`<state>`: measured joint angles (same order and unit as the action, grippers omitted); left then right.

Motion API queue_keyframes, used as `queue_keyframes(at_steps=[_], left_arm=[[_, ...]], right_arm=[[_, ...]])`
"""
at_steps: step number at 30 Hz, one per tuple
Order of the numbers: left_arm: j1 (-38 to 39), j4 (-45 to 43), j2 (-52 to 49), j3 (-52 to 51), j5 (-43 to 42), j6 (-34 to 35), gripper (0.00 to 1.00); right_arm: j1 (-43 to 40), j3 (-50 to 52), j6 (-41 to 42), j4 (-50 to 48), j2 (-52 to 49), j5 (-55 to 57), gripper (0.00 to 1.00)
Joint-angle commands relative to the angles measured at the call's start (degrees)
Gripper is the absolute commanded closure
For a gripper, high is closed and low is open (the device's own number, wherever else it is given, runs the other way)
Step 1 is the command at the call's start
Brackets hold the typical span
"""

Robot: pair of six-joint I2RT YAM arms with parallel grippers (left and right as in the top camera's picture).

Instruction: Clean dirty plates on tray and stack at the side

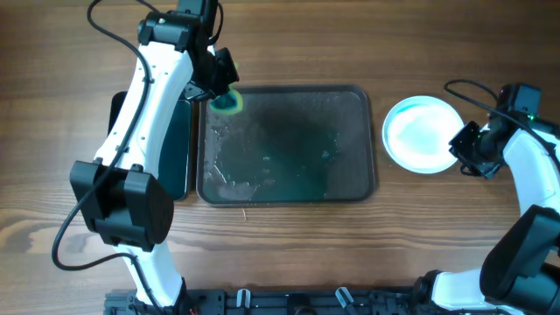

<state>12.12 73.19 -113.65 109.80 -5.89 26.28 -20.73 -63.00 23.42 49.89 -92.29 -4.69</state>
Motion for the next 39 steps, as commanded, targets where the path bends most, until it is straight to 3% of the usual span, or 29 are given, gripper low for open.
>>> queue_keyframes(at_steps=[1,4,9,19,21,23,24,25,30,36,37,38,39], left_arm=[[-3.0,4.3,1.1,0.9,1.2,-6.2,0.96],[-5.7,10.0,1.0,0.6,8.0,-9.4,0.96],[-9.3,11.9,1.0,-3.3,16.4,-9.4,0.96],[-19.1,-5.3,1.0,-21.8,15.5,-9.4,0.94],[-19.8,-7.1,1.0,-23.0,13.8,-9.4,0.77],[-19.7,-7.6,1.0,-23.1,13.6,-9.4,0.53],[-19.6,-7.6,1.1,-23.1,13.6,-9.4,0.12],[-19.6,-7.2,1.2,-23.0,13.6,-9.4,0.0],[-19.5,-2.2,6.1,-17.1,9.5,-7.4,0.0],[-19.4,-3.1,18.4,-16.3,2.3,-7.4,0.0],[-19.4,-3.1,19.2,-16.3,2.3,-7.5,0.0],[-19.4,-3.1,20.1,-16.3,2.3,-7.4,0.0],[-19.4,-3.1,20.2,-16.3,2.3,-7.5,0.0]], right_arm=[[1.7,-9.2,-5.7,3.5,2.8,-7.9,0.64],[7.6,-13.2,-8.5,3.9,4.3,-11.3,0.51],[17.2,-13.2,-8.4,2.9,3.6,-11.1,0.5],[24.9,-13.2,-9.9,2.5,3.6,-7.0,0.49],[24.9,-13.2,-9.9,2.8,3.6,-7.0,0.49],[24.9,-13.2,-10.0,3.3,3.6,-6.7,0.48],[24.9,-13.2,-10.1,3.3,3.6,-6.5,0.48],[24.9,-13.2,-10.4,3.3,3.6,-6.3,0.48],[24.9,-13.2,-13.1,3.6,3.8,-6.3,0.47],[24.9,-13.2,-15.1,4.2,10.3,-6.5,0.33],[24.9,-13.2,-15.8,4.6,12.0,-6.5,0.26],[24.9,-13.2,-15.9,5.6,16.4,-5.8,0.07],[24.9,-13.2,-15.9,6.6,19.4,-5.4,0.0]])
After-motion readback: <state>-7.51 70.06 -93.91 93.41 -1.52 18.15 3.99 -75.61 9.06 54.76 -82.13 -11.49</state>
